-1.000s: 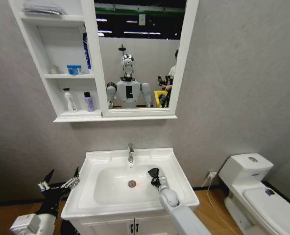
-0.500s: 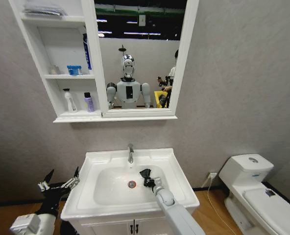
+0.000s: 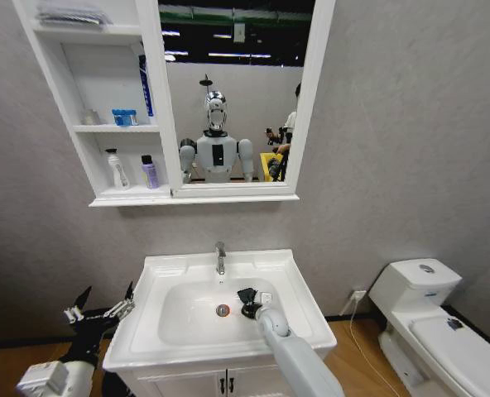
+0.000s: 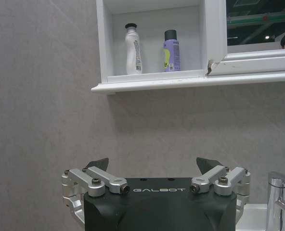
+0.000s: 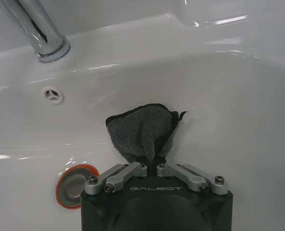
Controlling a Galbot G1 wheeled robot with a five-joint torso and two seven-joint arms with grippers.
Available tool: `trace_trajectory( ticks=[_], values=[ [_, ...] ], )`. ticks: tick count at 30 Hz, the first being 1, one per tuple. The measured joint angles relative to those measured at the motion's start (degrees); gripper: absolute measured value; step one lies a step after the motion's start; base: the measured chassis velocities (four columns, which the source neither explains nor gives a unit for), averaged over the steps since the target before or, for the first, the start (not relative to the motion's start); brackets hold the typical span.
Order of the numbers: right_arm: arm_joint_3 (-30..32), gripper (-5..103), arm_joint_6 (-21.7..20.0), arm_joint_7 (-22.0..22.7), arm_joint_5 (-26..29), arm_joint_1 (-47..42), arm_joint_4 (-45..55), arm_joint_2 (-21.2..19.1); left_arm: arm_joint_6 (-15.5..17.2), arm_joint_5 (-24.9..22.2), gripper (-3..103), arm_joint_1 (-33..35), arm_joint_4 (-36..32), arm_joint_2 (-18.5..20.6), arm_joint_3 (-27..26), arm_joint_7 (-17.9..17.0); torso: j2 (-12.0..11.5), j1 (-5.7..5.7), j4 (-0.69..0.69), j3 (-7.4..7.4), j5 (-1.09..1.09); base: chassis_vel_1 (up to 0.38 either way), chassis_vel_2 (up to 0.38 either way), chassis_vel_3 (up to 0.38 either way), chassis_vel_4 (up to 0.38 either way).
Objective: Move facial cleanser and shampoo from washbasin to cabinet, then wipe washbasin with towel.
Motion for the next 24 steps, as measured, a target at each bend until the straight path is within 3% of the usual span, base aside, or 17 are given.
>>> trace_trajectory(
  ticks=[8, 13, 24],
  values=[
    [-1.2, 4, -0.9, -1.4, -1.4, 1.0, -3.7, 3.0, 0.0, 0.0, 100, 0.0, 0.0, 0.0, 0.0, 0.0, 0.0, 0.0, 0.0, 0.0, -0.01, 0.0, 0.0, 0.0, 0.0],
    [-2.0, 4, 0.3, -4.5, -4.7, 1.5, -6.7, 4.6, 0.0, 0.0, 100, 0.0, 0.0, 0.0, 0.0, 0.0, 0.0, 0.0, 0.0, -0.01, -0.01, 0.0, 0.0, 0.0, 0.0],
    [-2.7, 4, 3.8, -7.9, -6.0, 4.0, -13.4, 10.3, 0.0, 0.0, 100, 0.0, 0.0, 0.0, 0.0, 0.0, 0.0, -0.01, 0.01, 0.0, 0.0, 0.0, 0.0, 0.0, 0.0]
  ],
)
